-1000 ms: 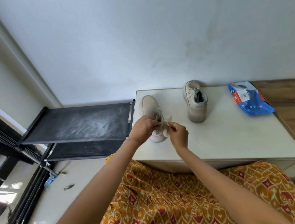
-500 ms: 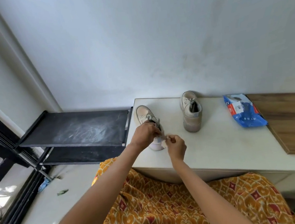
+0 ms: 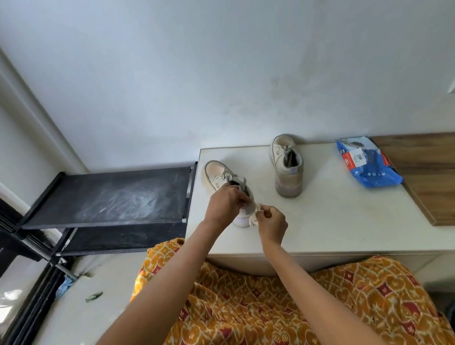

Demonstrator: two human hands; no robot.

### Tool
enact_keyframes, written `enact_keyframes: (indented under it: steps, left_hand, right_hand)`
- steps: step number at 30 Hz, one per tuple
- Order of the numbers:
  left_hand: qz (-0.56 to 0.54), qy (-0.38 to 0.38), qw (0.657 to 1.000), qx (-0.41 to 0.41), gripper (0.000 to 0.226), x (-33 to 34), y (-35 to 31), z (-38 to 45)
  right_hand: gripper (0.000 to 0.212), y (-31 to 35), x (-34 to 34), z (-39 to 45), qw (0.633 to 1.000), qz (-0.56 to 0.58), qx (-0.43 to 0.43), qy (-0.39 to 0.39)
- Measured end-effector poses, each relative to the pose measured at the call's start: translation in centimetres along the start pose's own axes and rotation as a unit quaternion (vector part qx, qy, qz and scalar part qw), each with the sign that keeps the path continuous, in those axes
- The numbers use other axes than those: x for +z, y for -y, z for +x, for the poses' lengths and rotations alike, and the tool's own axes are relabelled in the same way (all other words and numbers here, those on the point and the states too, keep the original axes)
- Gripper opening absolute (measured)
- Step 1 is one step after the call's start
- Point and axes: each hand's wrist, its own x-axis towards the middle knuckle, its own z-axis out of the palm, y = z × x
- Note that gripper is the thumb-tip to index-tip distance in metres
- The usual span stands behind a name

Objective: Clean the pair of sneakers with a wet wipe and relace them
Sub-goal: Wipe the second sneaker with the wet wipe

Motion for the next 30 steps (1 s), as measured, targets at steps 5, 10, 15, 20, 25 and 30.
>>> enact_keyframes:
  steps: [5, 10, 15, 20, 25, 30]
  left_hand:
    - [0.006, 0.001, 1.000, -0.003, 0.022, 0.2, -0.1, 0.2]
    - [0.001, -0.005, 1.000, -0.011, 0.019, 0.7, 0.0, 0.3]
    - [-0.187, -0.055, 0.974, -0.119, 0.019, 0.6, 0.0, -0.3]
    - [-0.399, -0.135, 0.889, -0.179, 0.019, -0.7, -0.5, -0.8]
    - [-0.453, -0.198, 0.821, -0.285, 0.019, -0.1, 0.6, -1.4]
    - [-0.496, -0.280, 0.695, -0.439, 0.014, 2.7, 1.7, -2.8]
  right_hand:
    - [0.018, 2.4, 1.0, 1.5, 0.999, 0.032, 0.009, -0.007]
    - [0.014, 1.1, -0.4, -0.1, 0.999, 0.036, -0.014, 0.034]
    - [0.016, 2.7, -2.8, 1.1, 0.997, 0.032, -0.062, 0.036]
    - [0.020, 7.1, -1.6, 0.5, 0.979, 0.020, -0.143, 0.143]
    - [0.019, 6.8, -0.1, -0.9, 0.977, -0.051, -0.158, 0.135]
    - [0.029, 3.9, -0.3, -0.3, 0.940, -0.257, -0.189, 0.121]
